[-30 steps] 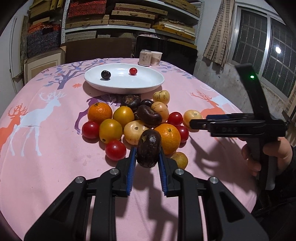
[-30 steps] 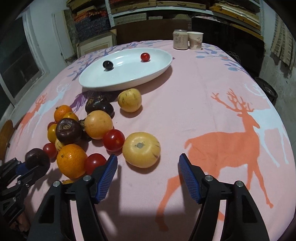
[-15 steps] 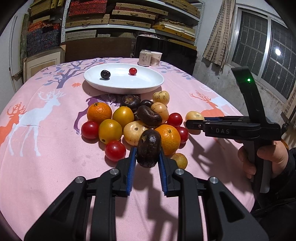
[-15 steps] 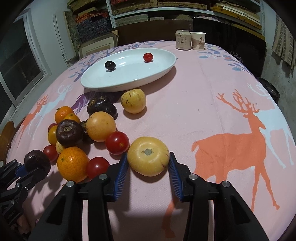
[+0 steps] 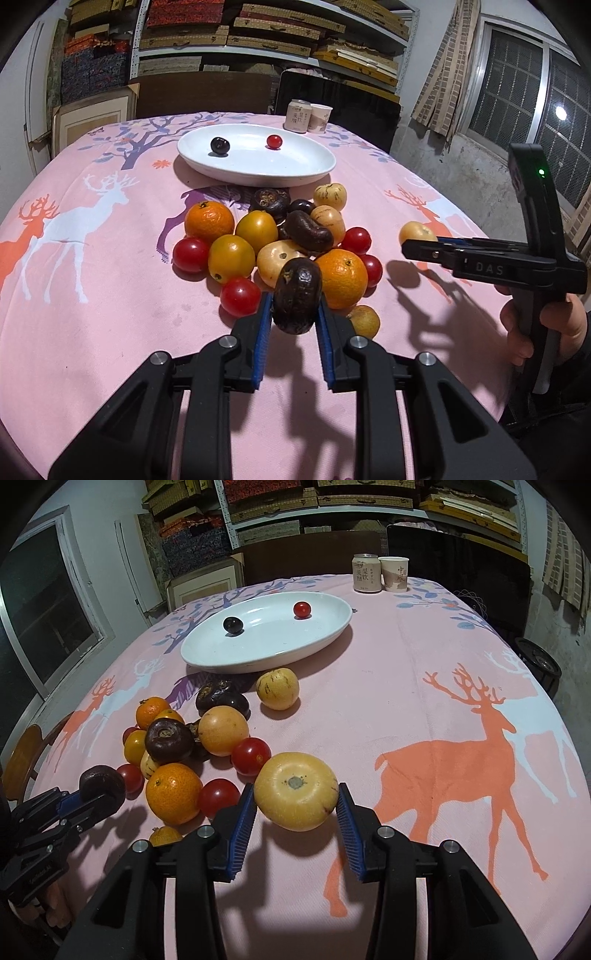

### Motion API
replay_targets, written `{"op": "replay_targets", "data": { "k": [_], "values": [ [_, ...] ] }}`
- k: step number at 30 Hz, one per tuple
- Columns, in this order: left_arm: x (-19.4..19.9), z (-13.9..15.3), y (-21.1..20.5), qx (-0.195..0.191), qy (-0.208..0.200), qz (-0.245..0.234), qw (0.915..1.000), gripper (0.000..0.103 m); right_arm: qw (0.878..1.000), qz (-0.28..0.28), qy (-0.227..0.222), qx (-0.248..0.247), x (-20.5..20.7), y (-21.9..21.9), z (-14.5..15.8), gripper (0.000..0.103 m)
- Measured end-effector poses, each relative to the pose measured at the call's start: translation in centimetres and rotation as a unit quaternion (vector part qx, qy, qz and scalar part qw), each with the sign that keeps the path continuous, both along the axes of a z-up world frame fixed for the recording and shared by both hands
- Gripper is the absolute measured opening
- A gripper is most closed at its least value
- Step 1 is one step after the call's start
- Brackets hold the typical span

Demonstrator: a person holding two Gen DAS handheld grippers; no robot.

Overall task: Organize fruits
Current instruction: 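Close the right tool on a pale yellow round fruit, then release the yellow fruit in the plate with the right tool while the left tool drops its plum there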

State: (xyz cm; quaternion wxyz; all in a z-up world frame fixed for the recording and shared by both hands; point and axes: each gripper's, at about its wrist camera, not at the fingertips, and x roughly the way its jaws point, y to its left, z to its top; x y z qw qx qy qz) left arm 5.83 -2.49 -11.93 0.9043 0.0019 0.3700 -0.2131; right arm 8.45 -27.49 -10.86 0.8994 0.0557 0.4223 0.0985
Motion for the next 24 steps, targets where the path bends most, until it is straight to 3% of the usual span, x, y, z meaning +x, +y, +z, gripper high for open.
{"op": "replay_targets", "data": {
  "k": [7, 13, 18, 24],
  "values": [
    [2.3, 3.9, 0.4, 0.011, -0.020, 0.004, 0.9997, 0.022, 1.000, 0.009, -0.023, -0.005, 1.6, -0.5, 3.2, 0.044],
    [10.0, 7.0, -0.9, 0.030, -0.020, 0.004, 0.9993, 0.022, 0.999, 0.013, -0.052, -0.008, 7.2, -0.2, 7.2, 0.044],
    [18.2, 5.3, -2.2, 0.050, 0.034, 0.014, 0.9981, 0.022, 0.999, 0.021, -0.043, -0.012, 14.1, 1.3, 7.9, 0.044],
    [25.1, 1.5, -2.1, 0.066, 0.091, 0.038, 0.9930, 0.022, 0.999, 0.047, 0.022, -0.001, 23.4, 4.7, 3.9, 0.044]
  ]
}}
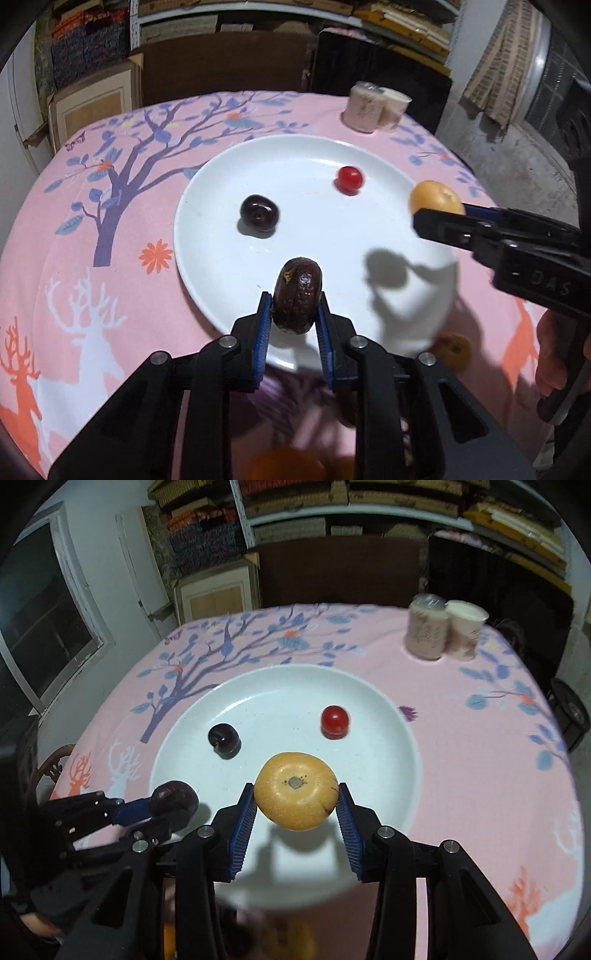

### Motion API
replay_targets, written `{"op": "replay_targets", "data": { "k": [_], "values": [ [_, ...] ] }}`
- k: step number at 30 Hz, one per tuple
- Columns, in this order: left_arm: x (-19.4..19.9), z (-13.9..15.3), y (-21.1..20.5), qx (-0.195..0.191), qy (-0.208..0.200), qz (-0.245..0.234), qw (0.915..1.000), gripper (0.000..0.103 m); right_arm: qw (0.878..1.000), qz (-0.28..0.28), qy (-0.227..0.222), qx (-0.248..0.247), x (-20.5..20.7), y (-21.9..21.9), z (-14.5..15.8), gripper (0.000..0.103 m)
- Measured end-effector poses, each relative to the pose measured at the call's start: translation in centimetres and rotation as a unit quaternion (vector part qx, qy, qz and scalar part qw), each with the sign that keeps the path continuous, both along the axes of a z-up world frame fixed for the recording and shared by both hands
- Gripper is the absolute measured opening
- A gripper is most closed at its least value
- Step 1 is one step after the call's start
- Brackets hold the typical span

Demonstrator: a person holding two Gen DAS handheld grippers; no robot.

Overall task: Organize fruits
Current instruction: 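Release the yellow fruit in the plate with the right tool while the left tool drops its plum there, then close the left tool on a red cherry tomato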

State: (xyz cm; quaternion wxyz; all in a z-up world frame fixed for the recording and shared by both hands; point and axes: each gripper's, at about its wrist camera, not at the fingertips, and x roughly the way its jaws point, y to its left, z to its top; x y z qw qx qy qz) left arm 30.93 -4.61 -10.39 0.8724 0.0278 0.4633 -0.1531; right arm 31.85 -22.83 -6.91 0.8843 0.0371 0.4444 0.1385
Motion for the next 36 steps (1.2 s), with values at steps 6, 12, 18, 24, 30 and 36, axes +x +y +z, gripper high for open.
{"op": "replay_targets", "data": {
  "k": [6, 12, 18, 24, 30, 36],
  "values": [
    [2.9, -1.3, 0.3, 0.018, 0.000, 0.011, 0.9998, 0.023, 1.000, 0.005, 0.027, 0.001, 4.9, 3.2, -3.4, 0.044],
    [3.9, -1.2, 0.2, 0.032, -0.014, 0.012, 0.9993, 0.042, 1.000, 0.005, 0.025, -0.008, 6.0, 4.4, -3.5, 0.049],
    [0.3, 1.6, 1.7, -0.002, -0.048, 0.021, 0.9986, 0.065, 0.999, -0.006, -0.038, -0.006, 1.3, 2.1, 0.7, 0.060],
    [-9.6, 4.5, 3.6, -0.012, -0.096, -0.012, 0.9952, 0.074, 0.997, -0.012, -0.062, 0.032, -9.0, -1.7, 2.5, 0.071],
    [-19.8, 2.5, 4.2, 0.007, -0.093, -0.035, 0.9951, 0.079, 0.998, -0.025, -0.050, 0.041, -19.3, -3.1, -0.4, 0.072],
    [-24.1, -0.6, 2.0, 0.054, -0.091, -0.059, 0.9926, 0.079, 0.996, -0.050, -0.051, 0.054, -24.6, -4.0, -2.6, 0.072]
  ]
}}
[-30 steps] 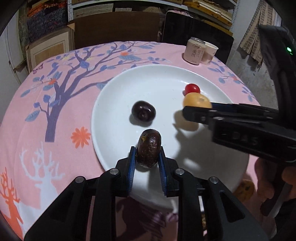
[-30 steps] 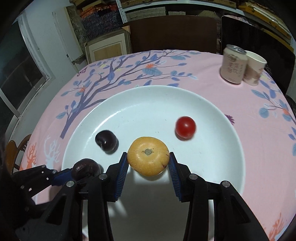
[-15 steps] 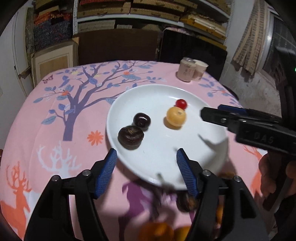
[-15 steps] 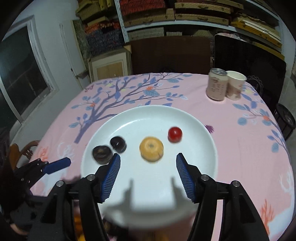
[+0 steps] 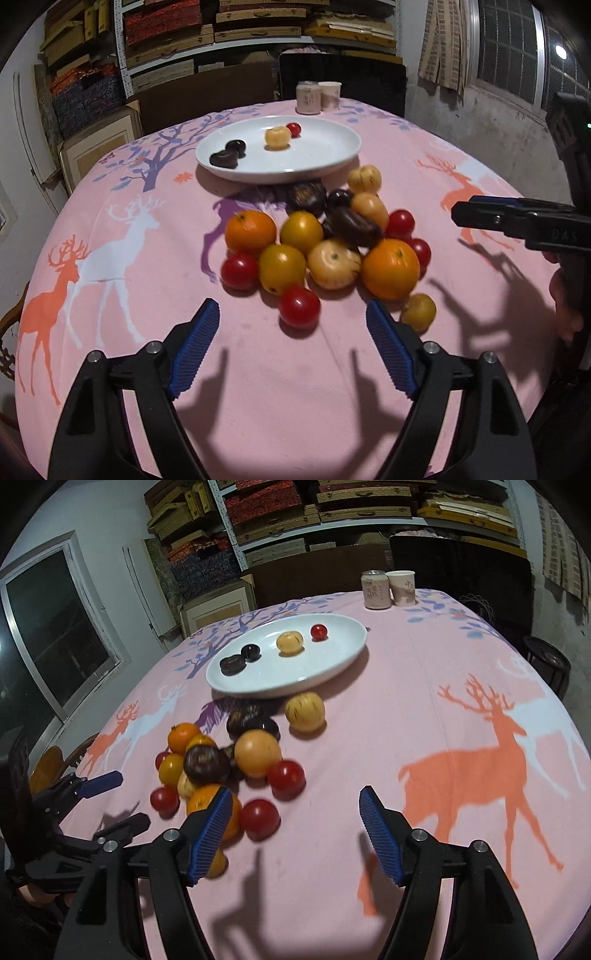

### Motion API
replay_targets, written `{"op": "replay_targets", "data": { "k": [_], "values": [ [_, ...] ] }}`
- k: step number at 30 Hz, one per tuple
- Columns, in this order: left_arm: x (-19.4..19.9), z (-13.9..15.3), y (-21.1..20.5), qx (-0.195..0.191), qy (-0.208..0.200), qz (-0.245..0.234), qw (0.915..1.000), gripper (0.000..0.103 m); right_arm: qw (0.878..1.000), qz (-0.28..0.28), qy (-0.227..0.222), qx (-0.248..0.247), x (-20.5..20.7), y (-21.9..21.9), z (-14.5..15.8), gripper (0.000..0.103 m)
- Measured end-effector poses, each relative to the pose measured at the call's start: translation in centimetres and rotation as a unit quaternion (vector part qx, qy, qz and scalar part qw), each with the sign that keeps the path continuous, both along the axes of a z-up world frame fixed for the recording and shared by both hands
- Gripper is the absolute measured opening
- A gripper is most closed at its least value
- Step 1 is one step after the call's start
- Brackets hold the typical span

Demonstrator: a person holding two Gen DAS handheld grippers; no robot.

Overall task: Organize fruits
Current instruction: 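Close the left tool on a red cherry tomato, then close the right tool on a small yellow-green fruit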

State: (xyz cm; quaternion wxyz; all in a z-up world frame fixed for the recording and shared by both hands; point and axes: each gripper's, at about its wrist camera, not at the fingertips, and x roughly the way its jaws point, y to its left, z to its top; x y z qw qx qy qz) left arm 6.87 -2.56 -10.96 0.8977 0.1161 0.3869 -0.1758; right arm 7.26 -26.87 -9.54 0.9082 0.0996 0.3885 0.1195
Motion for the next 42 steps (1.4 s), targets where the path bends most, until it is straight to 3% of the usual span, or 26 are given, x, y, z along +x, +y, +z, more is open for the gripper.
{"op": "replay_targets", "data": {
  "k": [6, 14, 21, 22, 28, 33, 37, 40, 42],
  "values": [
    [1.4, -1.4, 0.3, -0.019, 0.025, 0.035, 0.9989, 0.078, 1.000, -0.019, -0.014, -0.015, -1.4, -0.4, -1.2, 0.072],
    [2.3, -2.6, 0.1, -0.007, 0.049, 0.038, 0.9980, 0.049, 1.000, -0.015, -0.020, -0.017, -1.8, -0.6, -1.8, 0.072],
    [3.3, -2.7, 0.5, -0.037, 0.067, 0.041, 0.9962, 0.034, 1.000, -0.011, -0.012, -0.007, -1.6, -0.8, -2.5, 0.072],
    [3.3, -2.6, 0.5, -0.043, 0.069, 0.038, 0.9960, 0.028, 1.000, -0.008, -0.012, -0.008, -1.7, -0.7, -2.5, 0.072],
    [2.9, -1.9, 1.1, -0.069, 0.049, 0.041, 0.9956, 0.027, 0.999, 0.020, -0.029, -0.031, -2.4, 0.6, -2.1, 0.072],
    [2.3, -1.3, 1.5, -0.077, 0.027, 0.049, 0.9955, 0.027, 0.995, 0.095, -0.014, -0.013, -2.9, 3.2, -2.0, 0.071],
    [2.2, -1.2, 1.6, -0.079, 0.026, 0.050, 0.9953, 0.027, 0.988, 0.143, 0.000, -0.051, -3.1, 6.5, -2.2, 0.063],
    [2.2, -1.3, 1.6, -0.081, 0.026, 0.049, 0.9951, 0.027, 0.986, 0.153, 0.010, -0.067, -3.0, 7.9, -2.4, 0.051],
    [2.2, -1.4, 1.6, -0.082, 0.027, 0.048, 0.9951, 0.027, 0.985, 0.154, 0.015, -0.070, -2.8, 8.4, -2.5, 0.049]
  ]
}}
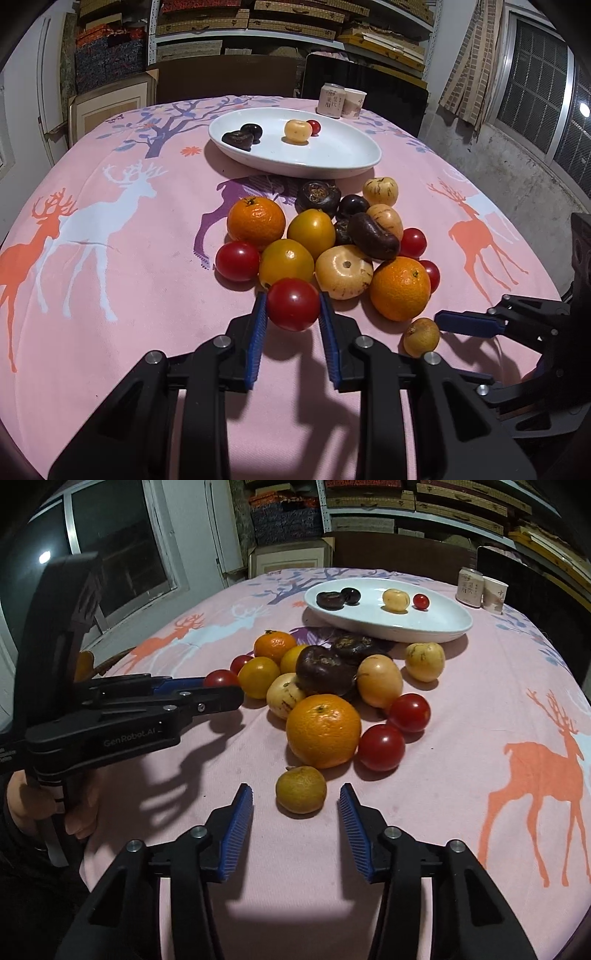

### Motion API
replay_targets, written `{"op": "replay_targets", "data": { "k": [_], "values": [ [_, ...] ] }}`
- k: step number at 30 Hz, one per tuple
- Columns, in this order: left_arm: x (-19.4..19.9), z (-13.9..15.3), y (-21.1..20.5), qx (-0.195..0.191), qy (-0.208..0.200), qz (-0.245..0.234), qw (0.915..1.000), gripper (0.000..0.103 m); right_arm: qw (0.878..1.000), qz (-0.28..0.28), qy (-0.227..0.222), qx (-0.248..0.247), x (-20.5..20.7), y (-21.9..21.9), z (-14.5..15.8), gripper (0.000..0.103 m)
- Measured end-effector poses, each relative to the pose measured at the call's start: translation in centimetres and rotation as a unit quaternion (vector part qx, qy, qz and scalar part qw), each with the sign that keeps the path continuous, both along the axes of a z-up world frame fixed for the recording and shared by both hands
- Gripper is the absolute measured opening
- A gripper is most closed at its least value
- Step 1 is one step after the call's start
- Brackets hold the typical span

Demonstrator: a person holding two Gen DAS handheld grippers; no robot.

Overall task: Organize fruits
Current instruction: 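Close the right tool on a small yellow-green fruit, then release the tomato in the plate with the left tool while the right tool drops its fruit there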

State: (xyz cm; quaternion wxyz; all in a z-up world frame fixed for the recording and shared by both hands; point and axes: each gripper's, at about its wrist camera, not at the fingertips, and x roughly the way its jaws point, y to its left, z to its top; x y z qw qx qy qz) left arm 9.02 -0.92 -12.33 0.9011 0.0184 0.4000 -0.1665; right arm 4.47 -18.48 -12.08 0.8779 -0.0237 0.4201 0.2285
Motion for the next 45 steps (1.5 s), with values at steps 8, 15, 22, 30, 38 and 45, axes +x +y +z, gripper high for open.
{"op": "replay_targets", "data": {
  "k": [8, 15, 22, 30, 38, 45],
  "values": [
    [-0.1, -0.1, 0.0, -0.004, 0.001, 0.000, 1.0000, 0.027, 1.000, -0.007, 0.014, 0.011, 0.7, 0.0, -0.5, 0.029],
    [-0.1, -0.1, 0.2, -0.008, 0.001, -0.001, 1.0000, 0.027, 0.999, -0.017, 0.017, 0.029, 0.6, -0.9, -0.6, 0.029],
    [-0.1, 0.0, 0.2, -0.008, -0.001, 0.001, 1.0000, 0.027, 0.999, -0.020, 0.017, 0.041, 0.5, -1.4, -0.5, 0.029],
    [-0.1, 0.2, 0.3, -0.007, -0.003, 0.003, 1.0000, 0.027, 0.998, -0.024, 0.011, 0.050, 0.1, -2.0, -0.2, 0.029],
    [-0.3, 0.4, 0.2, 0.002, -0.009, 0.004, 0.9999, 0.027, 0.998, -0.032, 0.002, 0.053, 0.0, -2.5, 0.5, 0.029],
    [-0.4, 0.5, 0.2, 0.004, -0.013, 0.004, 0.9999, 0.027, 0.998, -0.038, 0.003, 0.056, 0.2, -2.9, 0.4, 0.029]
  ]
}}
